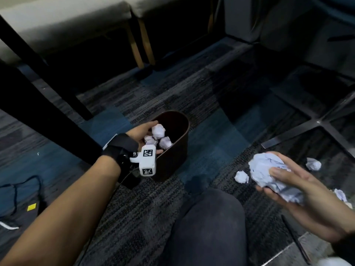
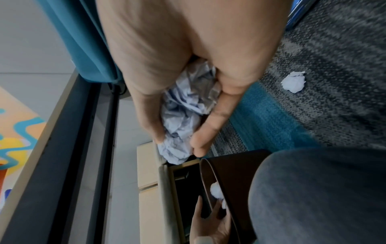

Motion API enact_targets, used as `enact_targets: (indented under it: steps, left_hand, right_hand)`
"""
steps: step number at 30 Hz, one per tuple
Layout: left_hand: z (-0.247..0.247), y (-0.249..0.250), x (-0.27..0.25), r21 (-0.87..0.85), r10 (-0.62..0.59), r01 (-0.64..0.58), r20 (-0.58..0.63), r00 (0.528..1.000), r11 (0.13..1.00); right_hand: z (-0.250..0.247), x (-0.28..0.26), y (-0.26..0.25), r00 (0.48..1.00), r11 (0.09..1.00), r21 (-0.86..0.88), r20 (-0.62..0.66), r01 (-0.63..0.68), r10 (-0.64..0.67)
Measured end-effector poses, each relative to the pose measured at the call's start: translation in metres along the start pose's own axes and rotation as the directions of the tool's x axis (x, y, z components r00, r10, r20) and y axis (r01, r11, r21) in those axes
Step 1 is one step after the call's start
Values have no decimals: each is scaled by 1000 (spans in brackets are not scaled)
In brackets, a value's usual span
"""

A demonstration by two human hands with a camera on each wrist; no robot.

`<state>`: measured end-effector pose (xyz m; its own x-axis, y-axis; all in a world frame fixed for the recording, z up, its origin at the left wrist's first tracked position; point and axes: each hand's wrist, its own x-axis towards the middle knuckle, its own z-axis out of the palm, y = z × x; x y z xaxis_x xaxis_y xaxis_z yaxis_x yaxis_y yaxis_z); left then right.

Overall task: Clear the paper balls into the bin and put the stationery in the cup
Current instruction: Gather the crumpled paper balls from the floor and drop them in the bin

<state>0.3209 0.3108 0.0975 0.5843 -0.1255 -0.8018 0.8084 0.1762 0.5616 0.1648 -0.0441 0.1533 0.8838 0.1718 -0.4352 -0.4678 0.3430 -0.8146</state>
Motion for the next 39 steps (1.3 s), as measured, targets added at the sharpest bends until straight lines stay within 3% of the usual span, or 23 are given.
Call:
enact_targets:
  steps: [3, 6, 8, 10, 14, 19, 24, 28, 33, 36, 39]
  left_hand:
    - [6, -8, -17, -14, 20, -21, -81, 997, 1000]
    - [7, -20, -33, 246, 229, -158, -292, 929, 956]
    - [6, -36, -44, 353, 383, -275, -284, 879, 894]
    - [5, -61, -55, 428, 445, -328, -208, 871, 842]
    - [-4, -116, -58, 515, 389, -318, -32, 921, 796]
    - [-18, -145, -62, 496, 273, -225, -25, 962, 839]
    - [-19, -141, -66, 461, 276, -225, -46, 960, 859]
    - [-8, -134, -66, 439, 285, -237, -47, 957, 867]
    - [-5, -130, -62, 404, 288, -256, -17, 958, 878]
    - [-9, -126, -58, 416, 308, -274, -15, 951, 867]
    - [1, -113, -51, 513, 314, -284, 30, 949, 810]
  right_hand:
    - [12, 20, -3, 999, 1000, -9, 40, -1, 2]
    - [32, 49, -4, 998, 997, -72, 50, -34, 38]
    - [55, 74, -5, 995, 994, -97, 82, -50, 58]
    - [87, 100, -8, 991, 974, -228, 126, -3, 32]
    - [155, 156, -1, 984, 819, -560, 174, 126, -33]
    - [189, 215, 27, 992, 700, -714, 89, 1, 89]
    - [189, 233, 39, 987, 684, -725, 33, -85, 157]
    - [195, 247, 47, 990, 551, -834, 39, -45, 139]
    - [198, 241, 34, 988, 625, -779, 42, -59, 146]
    - [159, 215, 6, 992, 614, -788, 111, 52, 59]
    - [61, 173, -26, 993, 563, -827, 79, 16, 87]
